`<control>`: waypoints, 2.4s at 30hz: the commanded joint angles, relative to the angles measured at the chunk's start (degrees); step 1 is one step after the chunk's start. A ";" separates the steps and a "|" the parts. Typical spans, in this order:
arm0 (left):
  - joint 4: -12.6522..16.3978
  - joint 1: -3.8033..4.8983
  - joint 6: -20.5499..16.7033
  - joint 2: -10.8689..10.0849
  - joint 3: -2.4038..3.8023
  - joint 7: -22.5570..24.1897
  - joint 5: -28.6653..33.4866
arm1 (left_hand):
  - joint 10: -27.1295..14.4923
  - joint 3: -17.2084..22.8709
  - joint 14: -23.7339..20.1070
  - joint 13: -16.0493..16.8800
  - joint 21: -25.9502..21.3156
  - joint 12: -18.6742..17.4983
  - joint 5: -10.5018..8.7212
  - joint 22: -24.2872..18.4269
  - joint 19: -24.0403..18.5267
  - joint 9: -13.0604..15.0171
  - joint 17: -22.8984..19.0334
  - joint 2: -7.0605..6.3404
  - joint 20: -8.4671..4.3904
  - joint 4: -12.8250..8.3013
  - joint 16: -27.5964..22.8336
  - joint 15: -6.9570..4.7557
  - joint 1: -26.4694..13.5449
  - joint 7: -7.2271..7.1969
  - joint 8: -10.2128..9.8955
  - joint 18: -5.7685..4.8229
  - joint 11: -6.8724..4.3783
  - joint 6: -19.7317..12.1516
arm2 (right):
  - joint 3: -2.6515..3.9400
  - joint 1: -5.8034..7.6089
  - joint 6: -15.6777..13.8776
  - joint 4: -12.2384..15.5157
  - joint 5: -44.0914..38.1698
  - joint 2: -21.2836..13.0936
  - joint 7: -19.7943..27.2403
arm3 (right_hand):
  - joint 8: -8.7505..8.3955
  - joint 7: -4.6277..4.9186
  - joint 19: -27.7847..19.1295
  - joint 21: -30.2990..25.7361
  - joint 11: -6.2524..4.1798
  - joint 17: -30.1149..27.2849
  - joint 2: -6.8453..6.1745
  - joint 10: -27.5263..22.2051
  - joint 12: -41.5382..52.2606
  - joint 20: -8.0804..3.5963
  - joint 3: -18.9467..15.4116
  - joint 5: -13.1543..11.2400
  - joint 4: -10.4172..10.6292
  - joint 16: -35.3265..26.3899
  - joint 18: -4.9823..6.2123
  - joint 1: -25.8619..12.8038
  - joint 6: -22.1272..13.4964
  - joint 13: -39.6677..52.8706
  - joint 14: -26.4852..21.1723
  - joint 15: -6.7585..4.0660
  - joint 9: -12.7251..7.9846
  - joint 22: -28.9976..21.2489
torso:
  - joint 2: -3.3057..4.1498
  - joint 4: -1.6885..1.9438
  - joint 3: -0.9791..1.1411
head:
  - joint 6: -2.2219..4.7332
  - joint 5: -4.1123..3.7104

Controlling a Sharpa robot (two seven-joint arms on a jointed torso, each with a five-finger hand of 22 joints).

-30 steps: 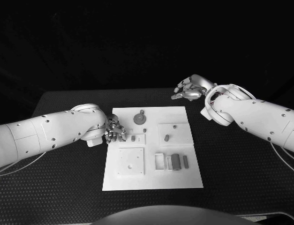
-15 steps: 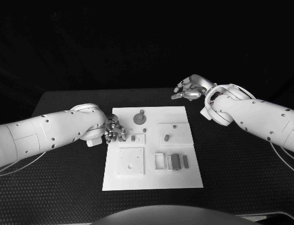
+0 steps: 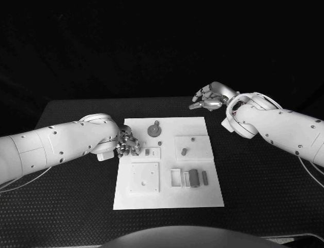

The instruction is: Assemble the parts on the task board

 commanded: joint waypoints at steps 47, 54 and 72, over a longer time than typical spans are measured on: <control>-0.85 -0.50 -2.30 0.56 1.14 -0.37 -1.40 | -0.02 -6.11 -0.09 0.88 0.65 1.24 -20.51 1.21 0.39 0.36 -1.51 -7.47 -0.44 7.65 2.24 -0.72 -9.64 -2.81 0.84 1.19 -1.27 2.78 | 0.03 -0.15 0.78 -0.19 0.03 0.14 0.46 | 0.17 0.50 -0.24 -0.17 -0.08 -0.12 0.12 -0.19 0.26 -0.01 -0.19 0.11 -0.08 0.18 0.82 -0.33 -0.15 -0.13 -0.05 -0.45 0.10 0.57 | 0.03 -0.03 -0.08 | 0.02 -0.22; -1.09 -0.50 -2.86 0.32 2.07 0.07 -0.18 | -0.21 -10.52 -0.44 1.09 0.62 1.32 -20.50 1.21 0.09 0.84 -1.44 -5.90 -0.50 4.90 2.60 -0.83 -11.34 -2.90 1.17 1.46 -1.37 2.38 | 0.03 -0.19 0.81 -0.26 0.03 0.14 0.44 | 0.17 0.50 -0.24 -0.17 -0.08 -0.12 0.13 -0.20 0.27 -0.01 -0.20 0.11 -0.07 0.18 0.82 -0.35 -0.15 -0.13 -0.05 -0.45 0.10 0.57 | 0.03 -0.06 -0.05 | 0.02 -0.25; 0.05 -0.43 -16.00 -1.59 5.80 14.72 10.23 | -14.12 -7.64 -12.72 -5.83 -9.16 -9.78 -17.70 -3.27 -12.09 -1.71 -8.46 -5.14 4.33 0.28 -8.26 4.29 1.79 3.57 -5.36 -0.82 5.38 -10.07 | 0.03 -0.23 0.76 -0.72 0.39 0.19 0.53 | 0.07 0.54 -0.24 -0.18 -0.06 -0.14 0.12 -0.20 0.30 -0.01 -0.19 0.11 -0.08 0.19 0.83 -0.35 -0.31 -0.17 -0.05 -0.44 0.08 0.58 | 0.00 -0.02 0.02 | 0.45 -0.43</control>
